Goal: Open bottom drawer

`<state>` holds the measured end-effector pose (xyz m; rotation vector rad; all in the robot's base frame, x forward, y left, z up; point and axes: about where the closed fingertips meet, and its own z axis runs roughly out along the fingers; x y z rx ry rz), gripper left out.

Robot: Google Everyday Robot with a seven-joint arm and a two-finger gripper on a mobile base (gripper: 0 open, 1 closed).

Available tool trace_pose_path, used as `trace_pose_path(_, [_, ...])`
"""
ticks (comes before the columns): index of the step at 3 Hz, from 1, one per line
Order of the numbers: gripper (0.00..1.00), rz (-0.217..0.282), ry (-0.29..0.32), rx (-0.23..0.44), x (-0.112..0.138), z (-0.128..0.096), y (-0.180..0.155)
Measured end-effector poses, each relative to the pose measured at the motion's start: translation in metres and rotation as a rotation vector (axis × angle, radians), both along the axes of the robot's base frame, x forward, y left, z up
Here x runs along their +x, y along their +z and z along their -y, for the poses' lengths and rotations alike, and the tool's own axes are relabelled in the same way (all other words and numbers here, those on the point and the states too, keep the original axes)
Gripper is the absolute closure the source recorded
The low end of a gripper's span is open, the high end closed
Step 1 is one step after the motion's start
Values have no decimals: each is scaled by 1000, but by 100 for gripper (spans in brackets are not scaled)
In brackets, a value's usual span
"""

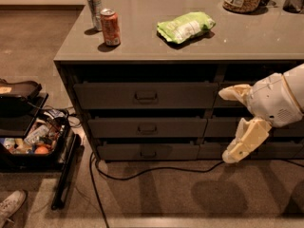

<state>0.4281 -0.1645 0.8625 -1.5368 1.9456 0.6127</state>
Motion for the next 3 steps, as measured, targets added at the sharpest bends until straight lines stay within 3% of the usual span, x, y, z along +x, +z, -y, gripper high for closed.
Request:
trace_pose_path(1, [0, -32, -26, 60, 2, -4, -23])
trace_pose_path(2, [0, -77, -76, 112, 5, -15, -72])
trace_pose_path(3, [0, -77, -76, 113, 5, -16, -72])
